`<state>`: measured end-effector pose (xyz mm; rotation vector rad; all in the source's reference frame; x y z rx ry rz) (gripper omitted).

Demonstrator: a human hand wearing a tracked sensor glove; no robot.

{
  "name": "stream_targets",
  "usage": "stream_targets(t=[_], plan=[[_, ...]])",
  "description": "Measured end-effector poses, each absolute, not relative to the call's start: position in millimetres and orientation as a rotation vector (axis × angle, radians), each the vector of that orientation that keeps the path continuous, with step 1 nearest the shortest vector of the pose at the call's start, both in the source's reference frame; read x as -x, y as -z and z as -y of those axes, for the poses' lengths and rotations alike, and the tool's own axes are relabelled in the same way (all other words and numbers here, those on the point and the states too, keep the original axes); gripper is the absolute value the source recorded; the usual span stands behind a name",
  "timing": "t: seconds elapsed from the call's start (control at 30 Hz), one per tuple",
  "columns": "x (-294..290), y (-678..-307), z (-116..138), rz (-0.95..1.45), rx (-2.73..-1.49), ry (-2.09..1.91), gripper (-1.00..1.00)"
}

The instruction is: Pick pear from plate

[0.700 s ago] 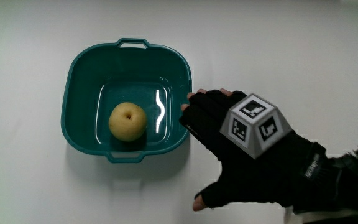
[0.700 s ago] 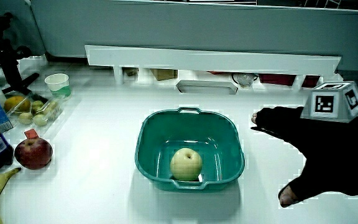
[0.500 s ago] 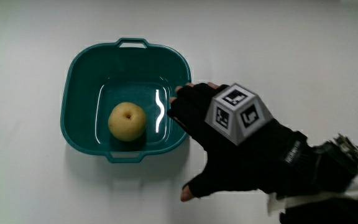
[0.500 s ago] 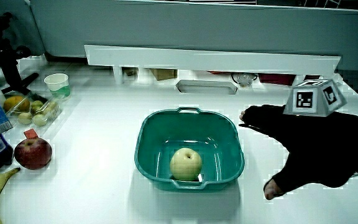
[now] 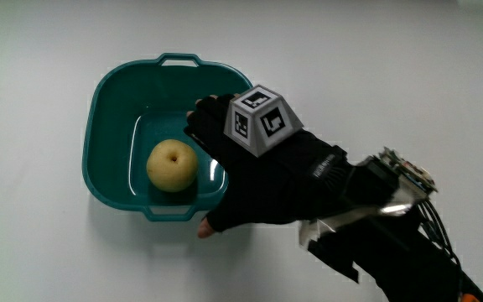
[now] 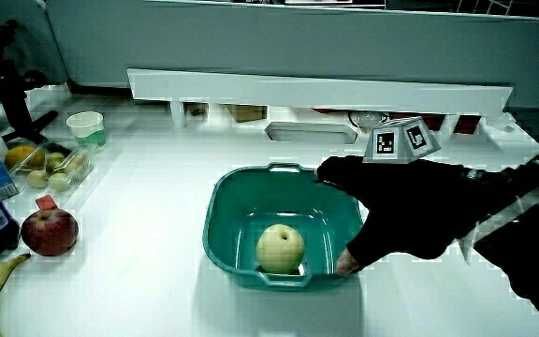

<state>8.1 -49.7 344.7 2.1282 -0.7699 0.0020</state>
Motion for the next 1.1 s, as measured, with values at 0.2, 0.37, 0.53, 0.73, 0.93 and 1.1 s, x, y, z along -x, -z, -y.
stream_targets(t=[0.2,0.37,0.53,0.73,0.93,1.1], plan=[[10,-365,62,0.763,-2.031,-0.054,0.00],[20,-383,69,0.734,-2.000,-0.065,0.00],[26,-401,75,0.706,-1.965,-0.094,0.00],[35,-418,79,0.680,-1.956,-0.093,0.00],[40,-432,81,0.662,-1.949,-0.099,0.00],[44,-440,80,0.655,-1.934,-0.116,0.00]])
